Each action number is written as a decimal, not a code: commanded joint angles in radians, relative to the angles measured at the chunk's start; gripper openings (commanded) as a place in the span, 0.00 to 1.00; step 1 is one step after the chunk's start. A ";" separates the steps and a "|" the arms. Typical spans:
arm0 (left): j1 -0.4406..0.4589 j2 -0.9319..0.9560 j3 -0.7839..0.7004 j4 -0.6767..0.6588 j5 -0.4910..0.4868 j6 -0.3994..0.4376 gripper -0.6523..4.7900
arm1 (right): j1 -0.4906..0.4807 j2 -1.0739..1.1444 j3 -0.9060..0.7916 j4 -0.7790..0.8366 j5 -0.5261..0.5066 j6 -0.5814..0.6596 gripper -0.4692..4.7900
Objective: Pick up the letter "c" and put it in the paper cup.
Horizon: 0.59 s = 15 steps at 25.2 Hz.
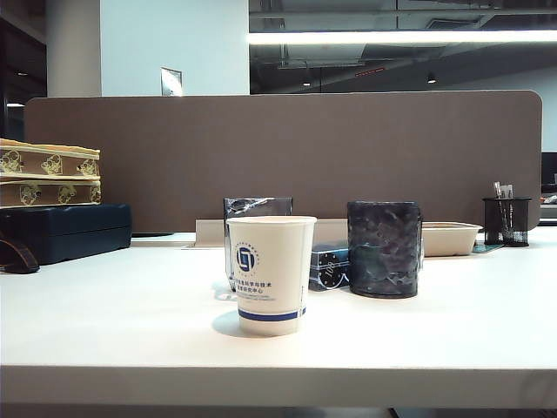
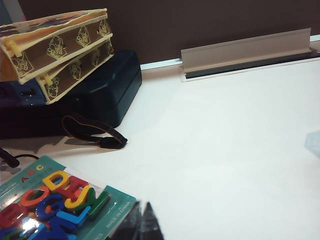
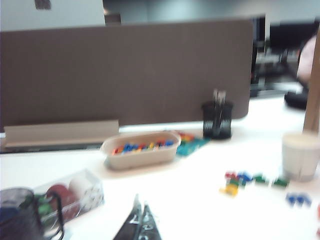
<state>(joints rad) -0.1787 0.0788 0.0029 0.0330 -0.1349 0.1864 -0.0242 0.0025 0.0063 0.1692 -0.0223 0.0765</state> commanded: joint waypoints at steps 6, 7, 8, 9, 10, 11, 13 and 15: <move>0.000 0.002 0.002 0.006 0.000 -0.003 0.11 | 0.000 -0.003 -0.005 -0.132 0.005 0.055 0.07; 0.000 0.002 0.002 0.006 0.000 -0.003 0.11 | 0.000 -0.003 -0.005 -0.139 0.004 0.055 0.07; 0.000 0.002 0.002 0.006 0.000 -0.003 0.11 | 0.000 -0.003 -0.005 -0.145 0.004 0.055 0.07; 0.000 0.002 0.002 0.006 0.000 -0.003 0.11 | 0.000 -0.003 -0.005 -0.153 0.003 0.055 0.07; 0.000 0.002 0.002 0.006 0.000 -0.003 0.11 | 0.001 -0.003 -0.005 -0.153 0.001 0.055 0.07; 0.000 0.002 0.002 0.006 0.000 -0.003 0.11 | 0.001 -0.003 -0.005 -0.153 0.001 0.055 0.07; 0.000 0.002 0.002 0.006 0.000 -0.003 0.11 | 0.001 -0.003 -0.005 -0.153 0.001 0.055 0.07; 0.000 0.002 0.002 0.006 0.000 -0.003 0.11 | 0.001 -0.003 -0.005 -0.153 0.002 0.055 0.07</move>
<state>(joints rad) -0.1787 0.0788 0.0029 0.0330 -0.1349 0.1864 -0.0238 0.0025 0.0063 0.0071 -0.0223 0.1268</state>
